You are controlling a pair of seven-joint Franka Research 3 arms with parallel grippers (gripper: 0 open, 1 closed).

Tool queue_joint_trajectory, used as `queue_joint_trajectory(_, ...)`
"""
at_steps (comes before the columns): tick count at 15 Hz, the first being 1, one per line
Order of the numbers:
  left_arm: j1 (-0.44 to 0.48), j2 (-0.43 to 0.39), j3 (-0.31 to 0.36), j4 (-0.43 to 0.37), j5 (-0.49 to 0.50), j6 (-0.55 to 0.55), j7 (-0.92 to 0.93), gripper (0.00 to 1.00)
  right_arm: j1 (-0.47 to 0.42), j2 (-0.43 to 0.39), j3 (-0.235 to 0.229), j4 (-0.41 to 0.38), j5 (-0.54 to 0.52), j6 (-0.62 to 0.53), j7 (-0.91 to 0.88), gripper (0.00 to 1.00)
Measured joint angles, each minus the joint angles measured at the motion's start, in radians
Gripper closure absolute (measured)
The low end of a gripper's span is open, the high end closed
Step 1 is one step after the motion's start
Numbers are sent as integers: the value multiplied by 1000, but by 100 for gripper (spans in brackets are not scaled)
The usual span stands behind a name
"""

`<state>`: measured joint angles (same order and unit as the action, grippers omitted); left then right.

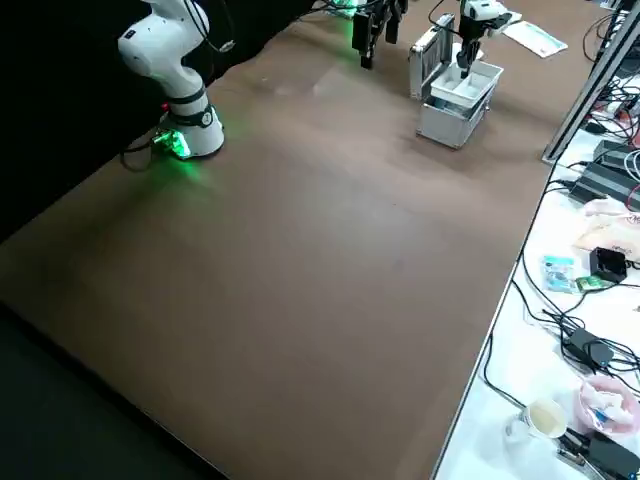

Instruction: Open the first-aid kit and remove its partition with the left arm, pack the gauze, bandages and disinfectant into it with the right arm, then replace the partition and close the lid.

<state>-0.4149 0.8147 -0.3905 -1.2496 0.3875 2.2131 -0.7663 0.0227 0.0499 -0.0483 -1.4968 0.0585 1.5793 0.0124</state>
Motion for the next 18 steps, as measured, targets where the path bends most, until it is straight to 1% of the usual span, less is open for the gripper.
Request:
queue_joint_trajectory(5, -3, 1, 0, 0, 0, -2, 0, 96, -3, 0, -6, -2, 0, 3, 0, 1)
queue_joint_trajectory(10, -22, 8, 0, 0, 0, -30, -22, 96, -3, 0, -6, -4, 0, 7, 0, 1)
queue_joint_trajectory(18, -22, 13, 2, 4, 0, -30, -26, 96, 0, 0, -2, -5, 0, 10, 0, 1)
